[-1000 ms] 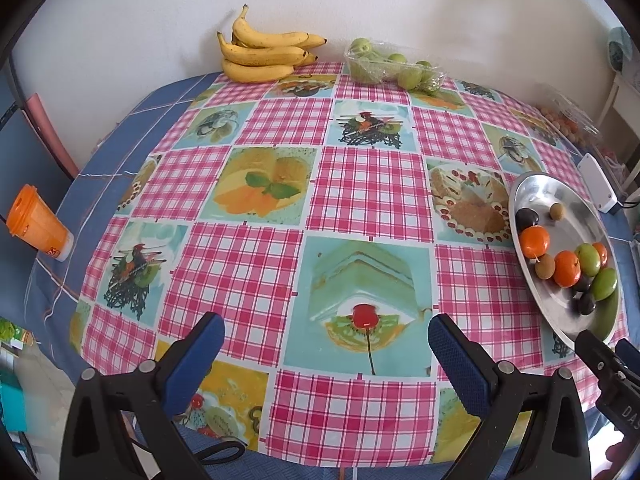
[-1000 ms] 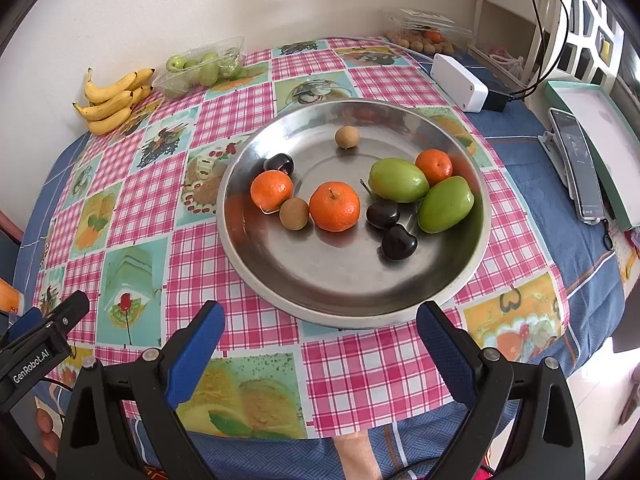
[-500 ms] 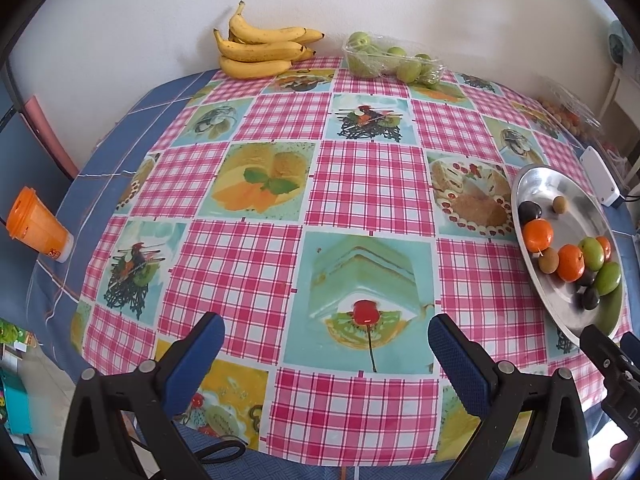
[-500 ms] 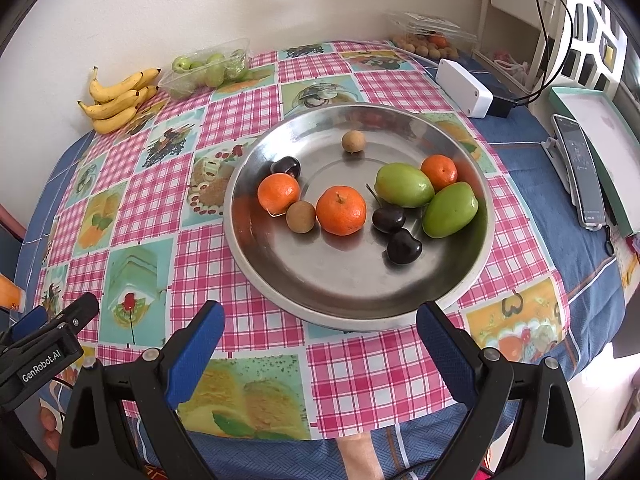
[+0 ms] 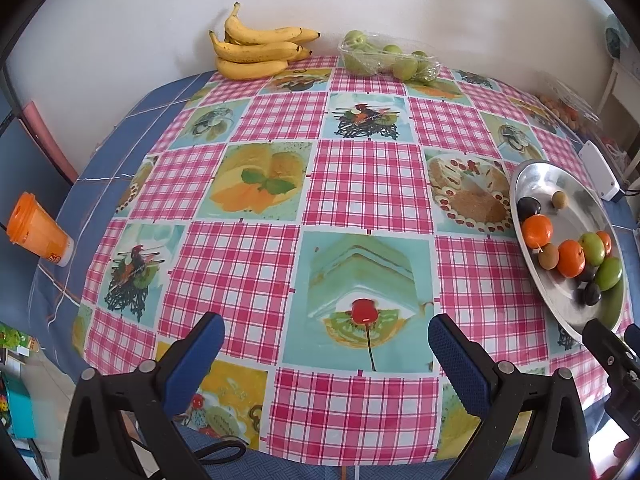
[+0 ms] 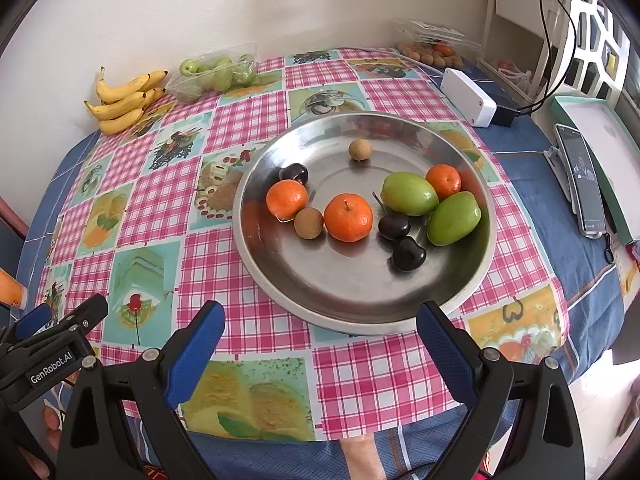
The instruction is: Organize fruits
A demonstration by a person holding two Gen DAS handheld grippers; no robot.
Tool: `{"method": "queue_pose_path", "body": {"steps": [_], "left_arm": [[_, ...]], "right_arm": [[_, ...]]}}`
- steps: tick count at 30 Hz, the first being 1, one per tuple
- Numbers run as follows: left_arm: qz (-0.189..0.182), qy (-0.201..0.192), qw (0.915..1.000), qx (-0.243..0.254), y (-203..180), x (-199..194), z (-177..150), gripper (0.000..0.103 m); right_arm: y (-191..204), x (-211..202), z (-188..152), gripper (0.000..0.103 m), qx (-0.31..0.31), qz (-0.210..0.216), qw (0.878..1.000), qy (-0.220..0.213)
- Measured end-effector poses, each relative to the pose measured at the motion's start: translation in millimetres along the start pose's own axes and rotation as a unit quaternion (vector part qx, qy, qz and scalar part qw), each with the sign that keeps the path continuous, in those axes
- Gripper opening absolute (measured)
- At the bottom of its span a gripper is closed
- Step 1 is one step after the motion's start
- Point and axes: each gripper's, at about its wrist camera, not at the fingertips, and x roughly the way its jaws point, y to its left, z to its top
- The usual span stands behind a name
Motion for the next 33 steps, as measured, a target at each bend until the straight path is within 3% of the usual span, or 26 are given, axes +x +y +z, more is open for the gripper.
{"method": "queue_pose_path", "body": {"steps": [33], "left_arm": [[0.003, -0.009, 1.0000, 0.000, 1.5, -3.5, 1.1, 0.103]], "right_arm": [[1.1, 0.2, -0.2, 0.097, -0.001, -0.001, 1.000, 0.002]]}}
